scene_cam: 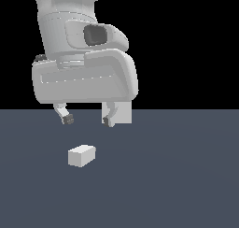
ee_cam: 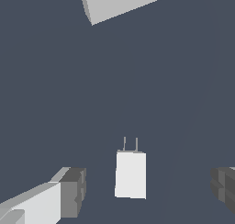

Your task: Plug the charger into the wall socket.

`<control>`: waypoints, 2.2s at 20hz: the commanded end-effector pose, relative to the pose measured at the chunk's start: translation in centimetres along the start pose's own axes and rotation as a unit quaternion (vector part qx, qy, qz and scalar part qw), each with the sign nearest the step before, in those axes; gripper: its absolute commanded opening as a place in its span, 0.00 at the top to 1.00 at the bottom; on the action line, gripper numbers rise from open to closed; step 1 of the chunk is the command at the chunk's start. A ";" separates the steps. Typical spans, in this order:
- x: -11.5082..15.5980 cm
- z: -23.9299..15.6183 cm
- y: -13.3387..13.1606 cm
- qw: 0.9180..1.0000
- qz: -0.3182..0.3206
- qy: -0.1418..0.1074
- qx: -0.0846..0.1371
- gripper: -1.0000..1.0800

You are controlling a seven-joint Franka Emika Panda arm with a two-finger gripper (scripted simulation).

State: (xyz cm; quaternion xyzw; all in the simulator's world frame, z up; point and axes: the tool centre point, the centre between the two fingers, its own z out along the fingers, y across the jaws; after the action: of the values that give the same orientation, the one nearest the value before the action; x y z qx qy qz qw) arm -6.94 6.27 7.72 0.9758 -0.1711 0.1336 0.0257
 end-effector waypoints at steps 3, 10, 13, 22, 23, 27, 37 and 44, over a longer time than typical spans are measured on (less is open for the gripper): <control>-0.6 0.6 -0.3 1.000 0.014 0.012 -0.003 0.04; -1.0 1.2 -0.6 0.999 0.026 0.022 -0.006 0.04; -1.0 1.2 -0.6 0.999 0.027 0.023 -0.006 0.04; -1.6 2.8 -0.6 0.999 0.026 0.022 -0.006 0.04; -1.7 3.2 -0.6 0.999 0.027 0.022 -0.006 0.04; -2.2 4.9 -0.6 0.999 0.027 0.022 -0.006 0.04; -2.5 6.1 -0.6 0.999 0.027 0.022 -0.006 1.00; -2.5 6.1 -0.6 0.999 0.027 0.022 -0.006 1.00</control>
State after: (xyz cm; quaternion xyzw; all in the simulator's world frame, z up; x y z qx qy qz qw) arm -7.44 7.12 1.18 0.9675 -0.1978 0.1545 0.0310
